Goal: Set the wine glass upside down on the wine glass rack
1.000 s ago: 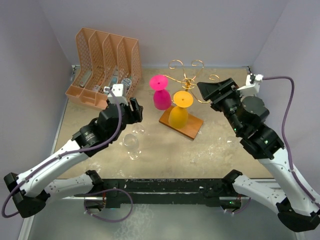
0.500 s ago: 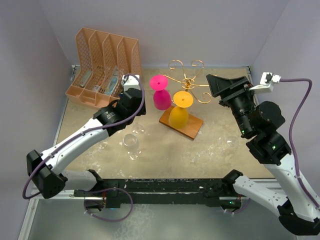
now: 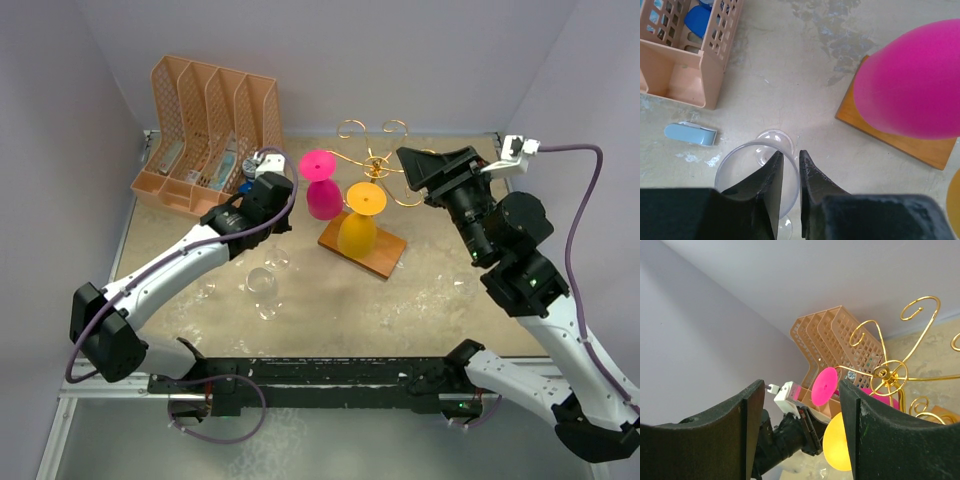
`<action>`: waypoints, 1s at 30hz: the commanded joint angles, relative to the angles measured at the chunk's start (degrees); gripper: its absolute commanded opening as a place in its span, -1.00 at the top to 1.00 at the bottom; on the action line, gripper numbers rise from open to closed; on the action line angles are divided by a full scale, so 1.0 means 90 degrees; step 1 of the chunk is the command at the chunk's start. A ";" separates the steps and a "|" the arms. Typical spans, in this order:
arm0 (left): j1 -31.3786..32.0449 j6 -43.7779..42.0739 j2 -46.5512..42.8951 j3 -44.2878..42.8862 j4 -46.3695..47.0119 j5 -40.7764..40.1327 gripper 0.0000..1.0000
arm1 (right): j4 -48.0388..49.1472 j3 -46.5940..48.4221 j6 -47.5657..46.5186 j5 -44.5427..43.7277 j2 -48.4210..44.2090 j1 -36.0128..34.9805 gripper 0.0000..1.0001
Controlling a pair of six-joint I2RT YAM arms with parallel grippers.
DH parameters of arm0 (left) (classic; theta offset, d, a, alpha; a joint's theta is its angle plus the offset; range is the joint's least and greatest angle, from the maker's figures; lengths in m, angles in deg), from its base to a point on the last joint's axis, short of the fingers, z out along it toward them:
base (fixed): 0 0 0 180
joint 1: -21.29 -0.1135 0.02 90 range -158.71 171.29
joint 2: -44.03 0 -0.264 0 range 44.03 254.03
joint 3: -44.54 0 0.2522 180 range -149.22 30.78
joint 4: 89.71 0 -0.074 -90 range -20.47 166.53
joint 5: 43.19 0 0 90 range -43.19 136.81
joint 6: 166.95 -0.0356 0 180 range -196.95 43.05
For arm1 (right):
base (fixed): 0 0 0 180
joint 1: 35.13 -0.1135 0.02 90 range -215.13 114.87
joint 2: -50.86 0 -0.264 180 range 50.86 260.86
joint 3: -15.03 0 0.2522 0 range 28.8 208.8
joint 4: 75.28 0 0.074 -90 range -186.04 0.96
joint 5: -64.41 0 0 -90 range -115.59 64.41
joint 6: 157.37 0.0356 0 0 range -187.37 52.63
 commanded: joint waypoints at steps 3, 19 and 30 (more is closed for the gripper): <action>-0.0085 0.0000 -0.0003 -0.0269 -0.0103 -0.0057 0.91 | 0.0531 0.0206 -0.0056 0.0272 0.0039 -0.0010 -0.26; -0.0085 -0.0060 -0.2019 -0.0756 -0.0188 -0.0021 1.00 | 0.1493 0.0262 0.0155 0.1541 0.0679 -0.0010 -0.23; -0.0087 -0.0580 -0.3646 -0.0640 0.1119 -0.0464 1.00 | 0.2612 0.0515 0.0453 0.2149 0.1349 -0.0280 -0.14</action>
